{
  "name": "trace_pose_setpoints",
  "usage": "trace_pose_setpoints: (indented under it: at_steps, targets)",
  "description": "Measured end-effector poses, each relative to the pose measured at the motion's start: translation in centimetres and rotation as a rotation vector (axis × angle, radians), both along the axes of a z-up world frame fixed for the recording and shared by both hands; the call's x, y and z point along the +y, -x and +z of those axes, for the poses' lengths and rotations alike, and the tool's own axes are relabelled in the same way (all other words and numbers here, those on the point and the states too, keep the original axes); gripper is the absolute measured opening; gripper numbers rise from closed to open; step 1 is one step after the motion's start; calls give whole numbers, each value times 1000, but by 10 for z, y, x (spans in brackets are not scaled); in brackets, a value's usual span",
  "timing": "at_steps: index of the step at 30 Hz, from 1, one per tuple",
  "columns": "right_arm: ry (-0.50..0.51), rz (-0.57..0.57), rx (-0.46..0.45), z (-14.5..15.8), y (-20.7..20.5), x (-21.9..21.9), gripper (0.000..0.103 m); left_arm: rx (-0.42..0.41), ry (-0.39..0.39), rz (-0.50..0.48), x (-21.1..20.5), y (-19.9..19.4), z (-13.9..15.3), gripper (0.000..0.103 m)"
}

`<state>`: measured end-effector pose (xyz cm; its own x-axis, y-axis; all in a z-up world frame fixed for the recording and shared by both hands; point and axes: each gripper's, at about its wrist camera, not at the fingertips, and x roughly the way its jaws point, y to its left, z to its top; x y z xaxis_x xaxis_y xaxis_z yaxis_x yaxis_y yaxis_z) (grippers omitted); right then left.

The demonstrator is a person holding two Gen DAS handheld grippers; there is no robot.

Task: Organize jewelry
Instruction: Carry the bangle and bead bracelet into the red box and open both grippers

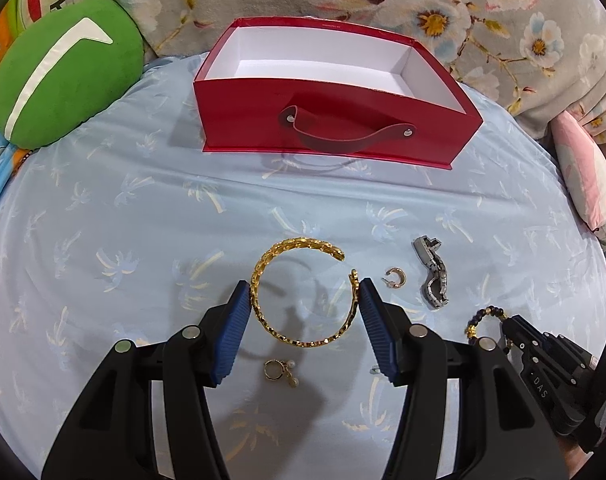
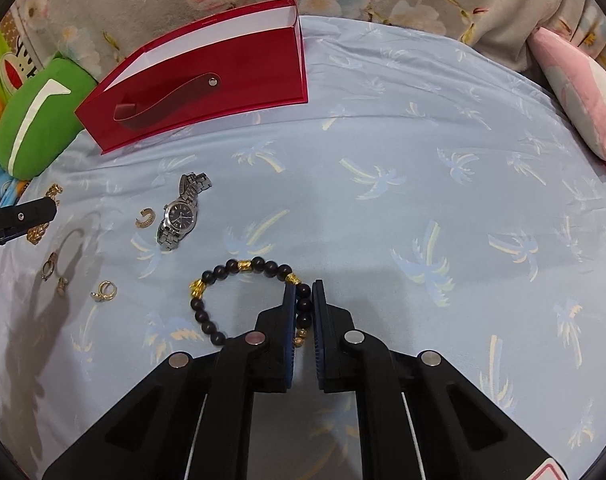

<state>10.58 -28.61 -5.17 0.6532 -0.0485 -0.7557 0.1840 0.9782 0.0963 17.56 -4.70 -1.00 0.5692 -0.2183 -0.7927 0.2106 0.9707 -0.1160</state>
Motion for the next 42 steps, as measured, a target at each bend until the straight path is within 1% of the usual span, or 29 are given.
trace_pose_setpoints:
  at_steps: [4, 7, 14, 24, 29, 32, 36, 39, 42]
  targets:
    - [-2, 4, -23, 6, 1, 3, 7, -5, 3, -4, -1, 0, 2, 54]
    - [-10, 8, -58, 19, 2, 5, 7, -13, 7, -8, -1, 1, 6, 54]
    - [-1, 44, -145, 58, -2, 17, 7, -44, 25, -19, -1, 4, 22, 54]
    - [21, 104, -225, 100, -16, 32, 7, -88, 40, -26, 2, 3, 46, 54]
    - [14, 144, -270, 128, -31, 38, 7, -130, 39, -35, 2, -6, 67, 54]
    - [14, 169, -314, 151, -46, 40, 7, -161, 46, -40, 2, -20, 84, 54]
    - [31, 191, -368, 183, -71, 42, 7, -221, 25, -42, -3, -50, 109, 54]
    - [36, 209, -401, 206, -99, 41, 7, -263, 4, -42, -11, -76, 126, 54]
    - [50, 222, -419, 224, -132, 42, 7, -282, 2, -47, -19, -104, 137, 54]
